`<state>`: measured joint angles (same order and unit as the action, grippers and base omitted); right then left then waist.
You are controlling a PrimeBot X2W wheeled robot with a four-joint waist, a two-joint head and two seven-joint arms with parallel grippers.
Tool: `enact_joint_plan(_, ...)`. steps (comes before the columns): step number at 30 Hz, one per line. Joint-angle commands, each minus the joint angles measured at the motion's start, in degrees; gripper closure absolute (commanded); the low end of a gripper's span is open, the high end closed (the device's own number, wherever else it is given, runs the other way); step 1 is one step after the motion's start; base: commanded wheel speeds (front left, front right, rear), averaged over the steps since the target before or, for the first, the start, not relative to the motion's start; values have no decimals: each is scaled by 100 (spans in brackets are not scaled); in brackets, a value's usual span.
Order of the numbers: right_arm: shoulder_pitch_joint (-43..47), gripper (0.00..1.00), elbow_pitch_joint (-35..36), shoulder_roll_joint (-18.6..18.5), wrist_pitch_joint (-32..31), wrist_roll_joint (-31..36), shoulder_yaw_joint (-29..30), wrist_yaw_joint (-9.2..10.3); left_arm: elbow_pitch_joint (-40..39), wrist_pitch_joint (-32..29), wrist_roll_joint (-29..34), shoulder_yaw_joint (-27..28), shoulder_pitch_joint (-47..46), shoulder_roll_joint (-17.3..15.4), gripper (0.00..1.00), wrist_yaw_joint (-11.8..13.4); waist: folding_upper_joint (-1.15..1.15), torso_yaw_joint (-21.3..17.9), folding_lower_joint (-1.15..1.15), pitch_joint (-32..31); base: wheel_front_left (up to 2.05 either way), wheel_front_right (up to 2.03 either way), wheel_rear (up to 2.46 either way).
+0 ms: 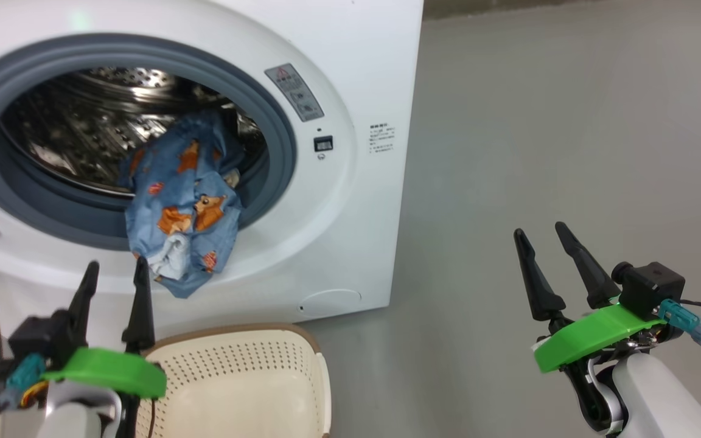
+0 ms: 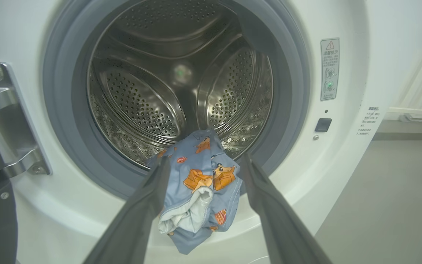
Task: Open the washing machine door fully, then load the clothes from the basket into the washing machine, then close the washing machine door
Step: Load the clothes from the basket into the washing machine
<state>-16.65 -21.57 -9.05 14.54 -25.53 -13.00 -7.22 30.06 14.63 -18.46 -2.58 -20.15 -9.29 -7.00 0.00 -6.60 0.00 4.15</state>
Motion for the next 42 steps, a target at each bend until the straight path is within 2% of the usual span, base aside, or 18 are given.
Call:
enact_joint_plan(1, 36, 0, 141, -40, 46, -59, -96, -26, -346, 37, 76, 253, 156, -107, 0, 78, 0, 124, 0, -208, 0, 0, 0)
enact_joint_plan(11, 198, 0, 176, -111, 46, -83, -121, -26, -1138, 37, 105, 434, 1093, 106, 0, 274, 0, 136, 0, -373, 0, 0, 0)
enact_joint_plan(18, 301, 0, 232, -108, 46, -30, -35, -26, -1502, 37, 54, 462, 1383, 211, 0, 362, 0, 220, 0, -358, 0, 0, 0)
enact_joint_plan(42, 205, 0, 191, -147, 46, -35, -111, -26, -1536, 37, -70, 382, 1384, 222, 0, 429, 0, 218, 0, -298, 0, 0, 0)
